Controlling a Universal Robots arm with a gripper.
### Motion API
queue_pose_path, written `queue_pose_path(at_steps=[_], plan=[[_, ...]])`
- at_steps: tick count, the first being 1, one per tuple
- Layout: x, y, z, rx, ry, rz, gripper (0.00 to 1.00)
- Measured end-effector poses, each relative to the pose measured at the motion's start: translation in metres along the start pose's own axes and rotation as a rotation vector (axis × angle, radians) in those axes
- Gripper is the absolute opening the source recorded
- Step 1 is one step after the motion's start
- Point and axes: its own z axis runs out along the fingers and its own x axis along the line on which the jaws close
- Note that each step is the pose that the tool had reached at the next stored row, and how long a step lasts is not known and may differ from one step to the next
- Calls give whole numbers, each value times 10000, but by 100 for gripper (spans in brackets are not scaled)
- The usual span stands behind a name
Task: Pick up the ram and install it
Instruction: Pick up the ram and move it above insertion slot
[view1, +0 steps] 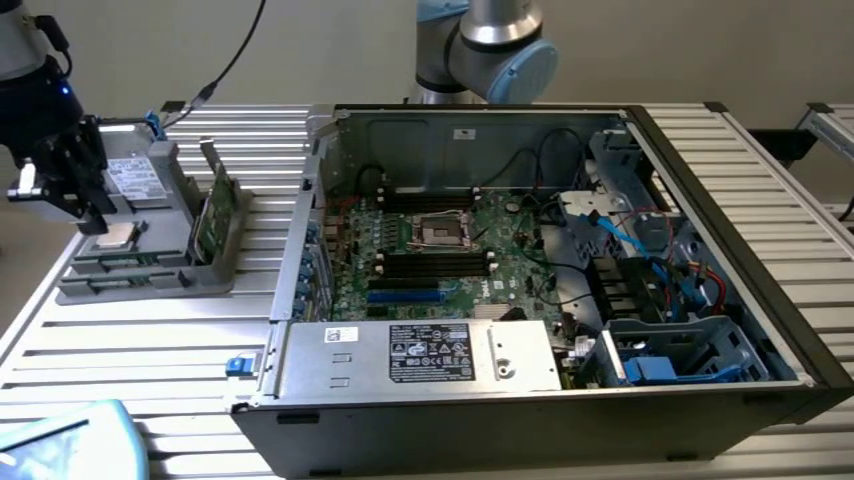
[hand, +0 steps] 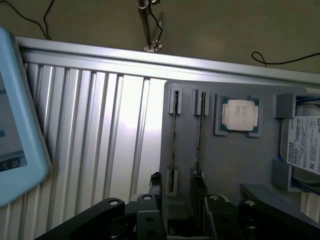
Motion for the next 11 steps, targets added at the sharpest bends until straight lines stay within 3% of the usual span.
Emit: queue_pose_path(at_steps=[11], plan=[[46, -6, 199, -102, -3, -132, 37]])
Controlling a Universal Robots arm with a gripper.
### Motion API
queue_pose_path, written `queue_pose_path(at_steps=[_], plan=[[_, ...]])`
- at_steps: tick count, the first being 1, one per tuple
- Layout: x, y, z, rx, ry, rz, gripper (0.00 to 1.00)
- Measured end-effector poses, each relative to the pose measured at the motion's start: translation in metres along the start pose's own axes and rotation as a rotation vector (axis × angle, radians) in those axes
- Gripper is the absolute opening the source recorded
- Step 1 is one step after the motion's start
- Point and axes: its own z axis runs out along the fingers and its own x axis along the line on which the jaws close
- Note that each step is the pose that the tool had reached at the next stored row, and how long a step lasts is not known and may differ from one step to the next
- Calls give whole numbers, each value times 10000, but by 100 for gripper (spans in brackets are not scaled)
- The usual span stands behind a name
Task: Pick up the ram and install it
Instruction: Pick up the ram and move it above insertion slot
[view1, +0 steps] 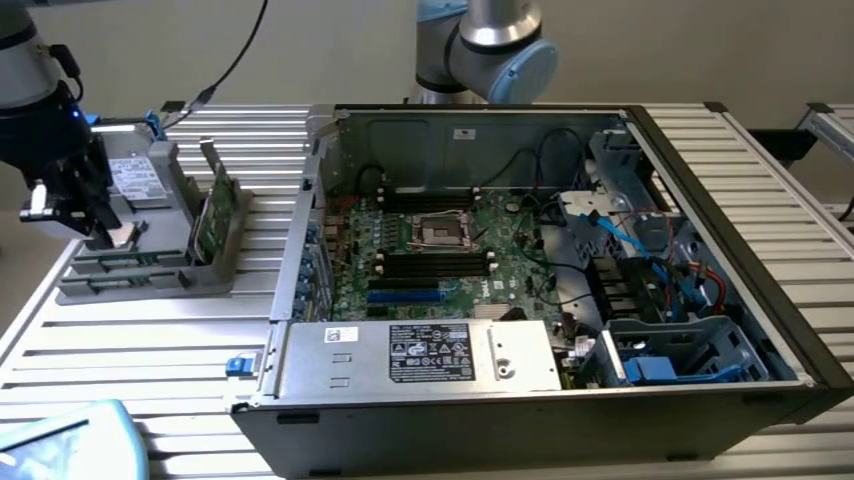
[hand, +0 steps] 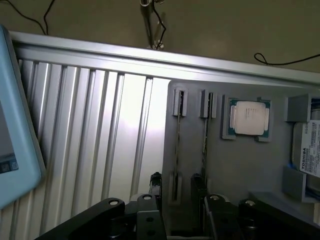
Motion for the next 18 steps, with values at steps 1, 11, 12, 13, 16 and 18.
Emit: queue_pose_path(at_steps=[1, 11, 12, 13, 16, 18], plan=[[4, 0, 18, -10, -1, -10, 37], [20, -10, 199, -95, -38, -99, 37], [20, -12, 216, -100, -47, -105, 37], [20, -13, 234, -107, -57, -110, 37], [20, -16, 284, -126, -86, -119, 37], [21, -18, 313, -136, -121, -124, 37]])
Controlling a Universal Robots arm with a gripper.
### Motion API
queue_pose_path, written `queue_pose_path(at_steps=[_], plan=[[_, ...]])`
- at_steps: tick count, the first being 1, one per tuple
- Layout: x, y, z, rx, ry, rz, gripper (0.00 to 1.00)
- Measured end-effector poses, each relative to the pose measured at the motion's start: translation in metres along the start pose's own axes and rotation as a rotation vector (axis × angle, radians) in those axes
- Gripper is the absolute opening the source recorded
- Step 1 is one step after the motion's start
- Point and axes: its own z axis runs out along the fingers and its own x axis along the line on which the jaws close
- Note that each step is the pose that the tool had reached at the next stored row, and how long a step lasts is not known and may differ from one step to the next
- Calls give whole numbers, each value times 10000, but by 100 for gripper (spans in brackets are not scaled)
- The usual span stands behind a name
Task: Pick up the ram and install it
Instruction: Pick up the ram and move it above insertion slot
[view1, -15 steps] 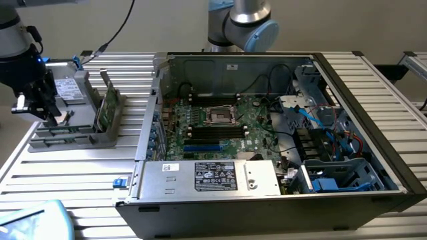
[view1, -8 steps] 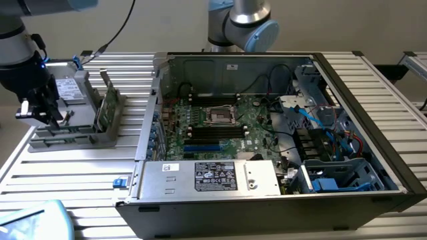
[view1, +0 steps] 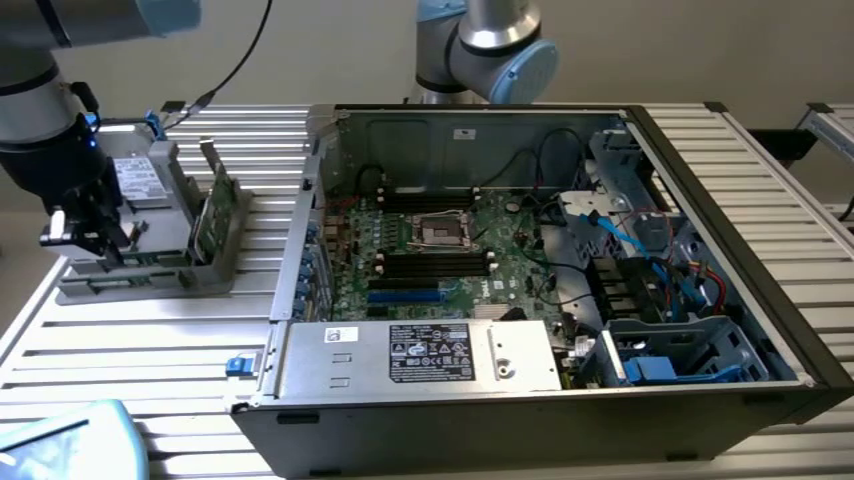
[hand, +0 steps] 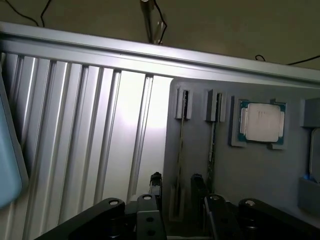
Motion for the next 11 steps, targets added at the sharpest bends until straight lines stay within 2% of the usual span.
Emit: queue_pose_path(at_steps=[6, 11], plan=[[0, -5, 65, -57, -172, -12, 37], [11, -10, 152, -144, -191, -12, 37]])
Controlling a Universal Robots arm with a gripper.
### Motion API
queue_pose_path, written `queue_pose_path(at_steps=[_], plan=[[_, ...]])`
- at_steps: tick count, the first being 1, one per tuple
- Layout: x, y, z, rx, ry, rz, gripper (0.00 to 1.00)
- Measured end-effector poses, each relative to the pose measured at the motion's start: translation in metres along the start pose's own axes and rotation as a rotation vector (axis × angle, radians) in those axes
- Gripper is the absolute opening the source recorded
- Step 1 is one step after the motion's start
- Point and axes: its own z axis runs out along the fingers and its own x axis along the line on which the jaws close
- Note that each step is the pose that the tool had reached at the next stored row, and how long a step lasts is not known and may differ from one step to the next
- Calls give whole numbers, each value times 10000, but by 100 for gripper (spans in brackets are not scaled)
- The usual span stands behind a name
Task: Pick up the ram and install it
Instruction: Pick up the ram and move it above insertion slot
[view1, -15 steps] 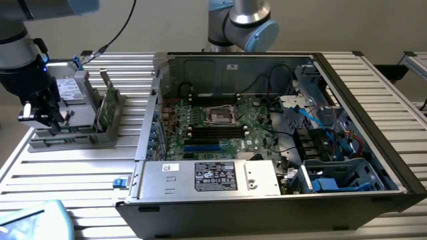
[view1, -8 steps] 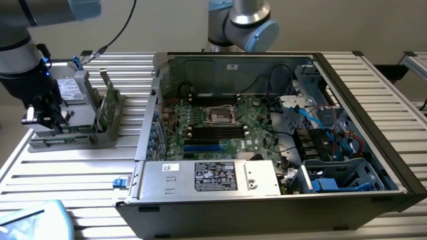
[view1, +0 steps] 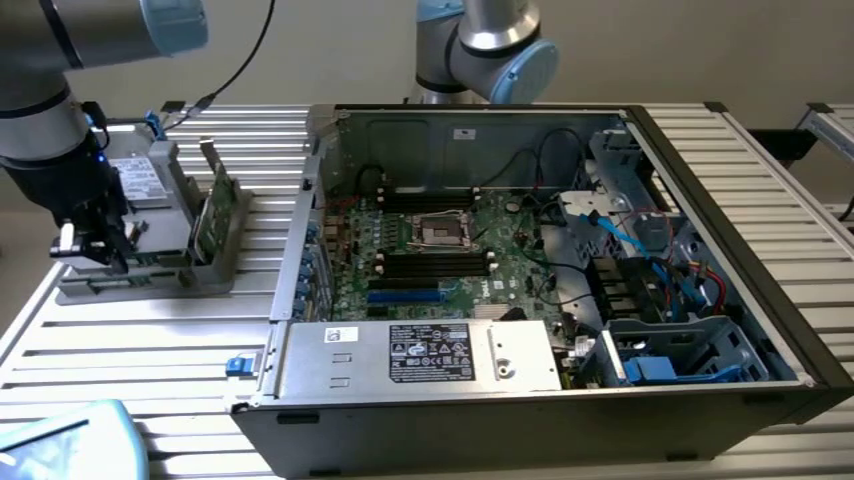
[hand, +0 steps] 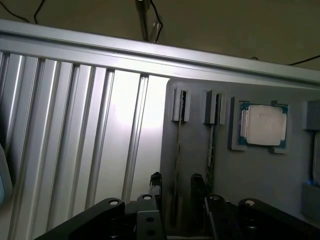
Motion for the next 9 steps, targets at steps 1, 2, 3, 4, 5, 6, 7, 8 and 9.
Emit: queue_pose_path(at_steps=[1, 2, 3, 4, 5, 6, 7, 8, 9], plan=[[1, -1, 18, -4, -1, 0, 37], [2, -1, 36, -8, -2, 0, 37], [3, -2, 56, -10, -3, 0, 37], [4, -3, 73, -10, -4, -1, 37], [5, -3, 92, -12, -5, -1, 37], [6, -4, 110, -14, -6, -1, 37], [7, -4, 129, -16, -8, -2, 37], [8, -5, 146, -17, -11, -2, 37], [8, -4, 164, -21, -13, -3, 37]])
